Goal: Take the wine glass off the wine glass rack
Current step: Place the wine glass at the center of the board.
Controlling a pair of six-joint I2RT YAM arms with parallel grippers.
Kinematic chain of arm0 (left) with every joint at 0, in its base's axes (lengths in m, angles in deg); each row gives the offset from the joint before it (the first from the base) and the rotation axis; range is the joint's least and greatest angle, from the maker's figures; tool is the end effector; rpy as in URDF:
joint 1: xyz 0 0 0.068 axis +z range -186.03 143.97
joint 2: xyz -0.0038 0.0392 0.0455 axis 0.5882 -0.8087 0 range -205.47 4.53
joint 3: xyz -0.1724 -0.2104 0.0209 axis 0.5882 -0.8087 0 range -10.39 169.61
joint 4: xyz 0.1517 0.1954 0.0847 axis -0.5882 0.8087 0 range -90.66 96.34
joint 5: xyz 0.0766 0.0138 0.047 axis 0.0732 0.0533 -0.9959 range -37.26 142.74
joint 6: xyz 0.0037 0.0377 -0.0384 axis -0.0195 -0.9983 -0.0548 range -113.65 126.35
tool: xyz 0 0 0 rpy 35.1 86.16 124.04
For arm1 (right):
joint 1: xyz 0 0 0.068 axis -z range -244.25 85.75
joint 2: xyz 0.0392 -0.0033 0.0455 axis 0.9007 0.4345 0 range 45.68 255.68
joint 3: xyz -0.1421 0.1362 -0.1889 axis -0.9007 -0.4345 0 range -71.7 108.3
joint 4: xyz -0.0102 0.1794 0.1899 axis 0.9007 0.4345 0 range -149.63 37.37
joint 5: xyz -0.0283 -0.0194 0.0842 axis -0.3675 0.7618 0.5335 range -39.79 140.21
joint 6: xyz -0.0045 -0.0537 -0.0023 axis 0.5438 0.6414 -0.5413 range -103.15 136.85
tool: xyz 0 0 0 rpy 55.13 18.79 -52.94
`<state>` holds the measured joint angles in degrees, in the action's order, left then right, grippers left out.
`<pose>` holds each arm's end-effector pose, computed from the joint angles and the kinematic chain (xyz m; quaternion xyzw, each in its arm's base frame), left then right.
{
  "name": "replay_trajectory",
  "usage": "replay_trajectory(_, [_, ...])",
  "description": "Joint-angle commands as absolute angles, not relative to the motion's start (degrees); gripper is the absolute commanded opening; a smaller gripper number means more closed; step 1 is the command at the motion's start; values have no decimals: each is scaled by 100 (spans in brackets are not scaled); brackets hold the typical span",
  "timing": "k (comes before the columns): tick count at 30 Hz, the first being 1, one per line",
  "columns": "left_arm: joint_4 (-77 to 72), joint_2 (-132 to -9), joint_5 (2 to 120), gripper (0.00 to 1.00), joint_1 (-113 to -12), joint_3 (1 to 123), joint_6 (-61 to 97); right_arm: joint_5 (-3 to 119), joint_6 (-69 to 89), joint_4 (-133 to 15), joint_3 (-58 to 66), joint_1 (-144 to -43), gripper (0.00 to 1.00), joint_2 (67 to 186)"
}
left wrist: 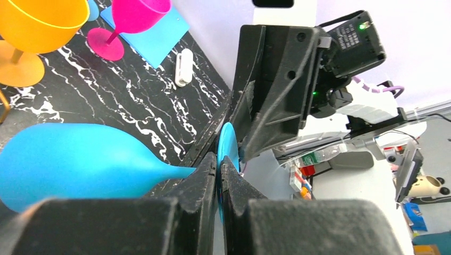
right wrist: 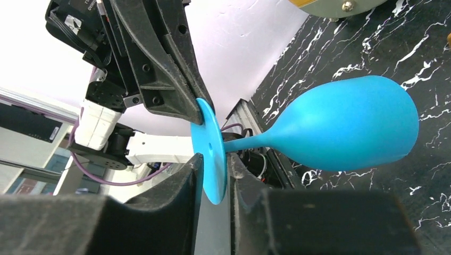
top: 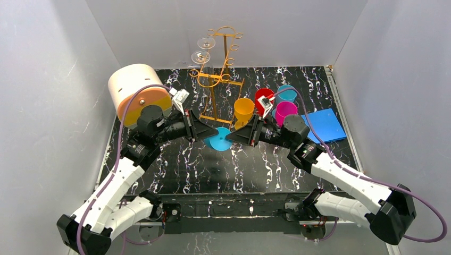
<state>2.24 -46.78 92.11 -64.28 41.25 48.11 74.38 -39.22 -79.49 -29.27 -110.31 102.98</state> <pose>0.1665 -0.1150 0.3764 0.1511 0.7033 -0.5727 0.3932 0.1530 0.1797 0.3402 -0.0961 0.6716 0.6497 0.3430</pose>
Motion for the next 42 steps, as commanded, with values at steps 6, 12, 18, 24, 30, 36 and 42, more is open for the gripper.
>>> replay_trajectory(6, [-436, -4470, 9395, 0, -6451, 3906, 5181, 7646, -4135, -8782, -3020, -10995, 14, 10202])
replay_trajectory(12, [-479, -4553, 9604, 2, -6456, 3878, 5221, 7657, -4190, -8807, -3030, -10990, 1, 10221])
replay_trajectory(18, [-241, -4515, 9783, 34, -6455, 3768, 5115, 7303, -4098, -8559, -3110, -10990, 1, 10119])
replay_trajectory(24, [320, -4495, 9997, 42, -6455, 3768, 4849, 7160, -4030, -8537, -3249, -10992, 1, 9992])
replay_trajectory(30, [330, -4618, 10121, 34, -6526, 3822, 4906, 7197, -4013, -8619, -3272, -10990, 1, 10022])
replay_trajectory(36, [325, -4707, 9906, 33, -6784, 3804, 4890, 7141, -4019, -8638, -3284, -10993, 1, 10048])
replay_trajectory(42, [304, -4716, 9733, 23, -6853, 3812, 4877, 7132, -4019, -8653, -3311, -10985, 1, 10026])
